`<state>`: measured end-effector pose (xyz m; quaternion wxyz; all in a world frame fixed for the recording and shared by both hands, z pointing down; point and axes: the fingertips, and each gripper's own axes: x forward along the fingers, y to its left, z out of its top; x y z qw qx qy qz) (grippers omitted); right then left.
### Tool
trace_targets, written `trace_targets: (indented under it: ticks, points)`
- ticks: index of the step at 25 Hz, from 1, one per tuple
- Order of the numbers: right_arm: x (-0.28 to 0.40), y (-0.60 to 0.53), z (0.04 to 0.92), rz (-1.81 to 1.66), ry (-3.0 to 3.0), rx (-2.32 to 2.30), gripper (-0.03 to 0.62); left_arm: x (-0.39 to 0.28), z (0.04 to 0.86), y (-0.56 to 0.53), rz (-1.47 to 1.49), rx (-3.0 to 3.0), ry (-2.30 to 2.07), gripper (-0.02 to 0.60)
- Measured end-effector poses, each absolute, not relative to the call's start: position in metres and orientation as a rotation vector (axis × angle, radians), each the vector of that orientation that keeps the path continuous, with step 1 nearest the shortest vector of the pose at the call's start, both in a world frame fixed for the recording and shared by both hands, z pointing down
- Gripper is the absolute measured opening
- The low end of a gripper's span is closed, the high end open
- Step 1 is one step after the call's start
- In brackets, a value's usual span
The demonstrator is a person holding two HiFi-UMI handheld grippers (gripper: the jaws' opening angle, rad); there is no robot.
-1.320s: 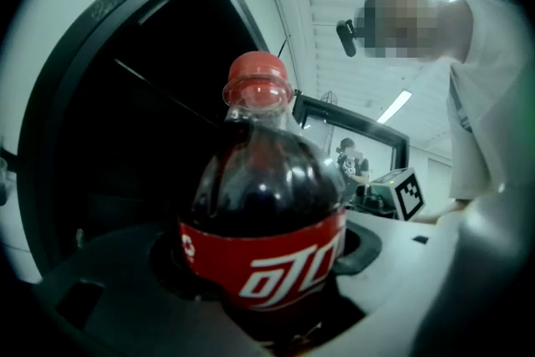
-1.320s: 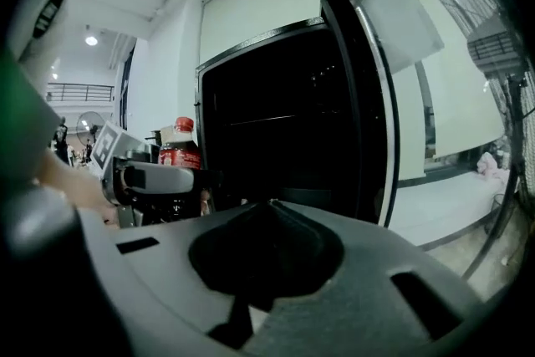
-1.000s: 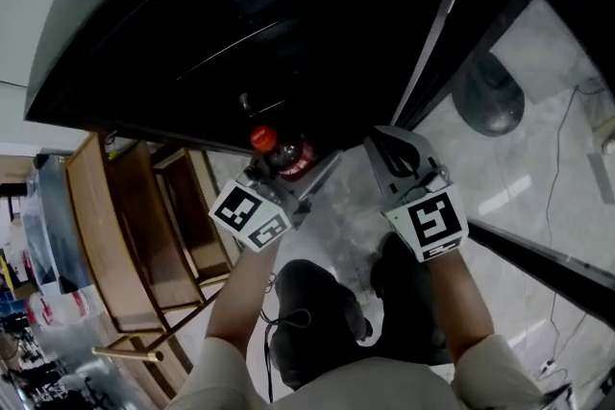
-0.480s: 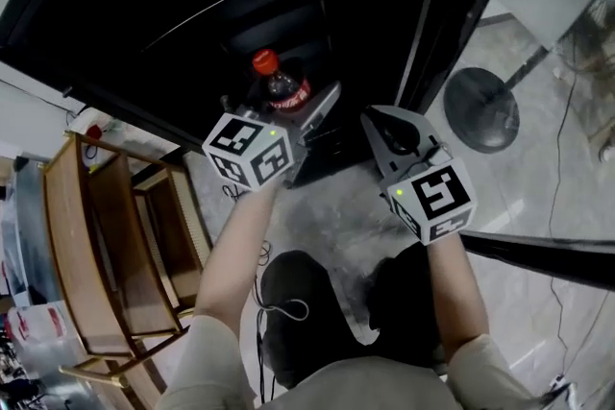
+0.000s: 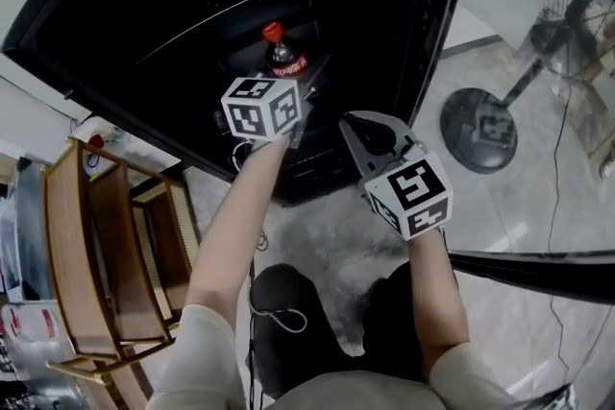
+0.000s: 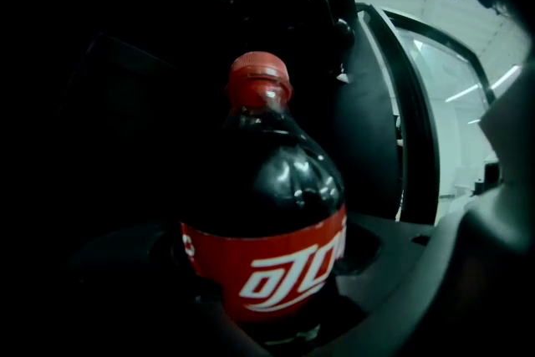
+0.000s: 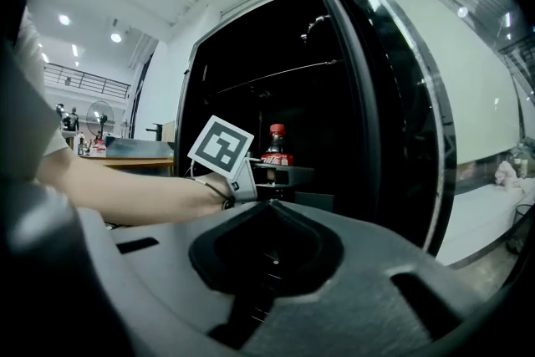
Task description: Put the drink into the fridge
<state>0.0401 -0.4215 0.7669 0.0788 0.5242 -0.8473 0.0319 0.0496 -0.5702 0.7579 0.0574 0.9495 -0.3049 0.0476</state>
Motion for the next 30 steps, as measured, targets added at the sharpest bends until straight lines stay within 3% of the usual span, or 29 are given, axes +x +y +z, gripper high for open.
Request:
trace_targets:
  ticks: [12,30]
  points:
    - [0.049,-0.432,0.765,0.07,-2.554,1.596,-0.002,0.081,0.783,-0.611,0.294,2.839,-1.024,0.316]
    - [0.048,-0.43,0.75,0.082,-2.641,1.618,0.0,0.07,0.777,-0.604,0.32,2.853,-1.049,0.353]
